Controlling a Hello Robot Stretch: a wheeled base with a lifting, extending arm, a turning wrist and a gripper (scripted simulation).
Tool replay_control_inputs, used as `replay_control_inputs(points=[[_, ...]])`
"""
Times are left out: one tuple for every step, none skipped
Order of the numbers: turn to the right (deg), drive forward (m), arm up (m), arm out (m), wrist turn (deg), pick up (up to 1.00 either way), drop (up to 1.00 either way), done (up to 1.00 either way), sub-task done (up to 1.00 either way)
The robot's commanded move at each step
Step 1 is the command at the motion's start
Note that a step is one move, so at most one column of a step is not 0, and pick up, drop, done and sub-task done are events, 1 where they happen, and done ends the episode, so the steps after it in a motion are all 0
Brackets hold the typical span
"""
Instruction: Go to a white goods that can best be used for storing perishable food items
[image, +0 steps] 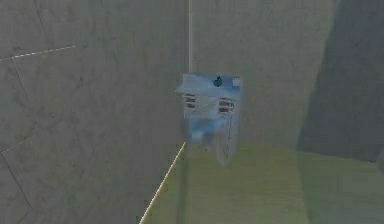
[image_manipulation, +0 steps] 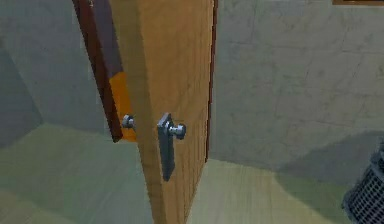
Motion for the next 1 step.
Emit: replay_control_inputs(points=[[12.0,0.0,0.0,0.0,0.0,0.0,0.0,0.0,0.0]])
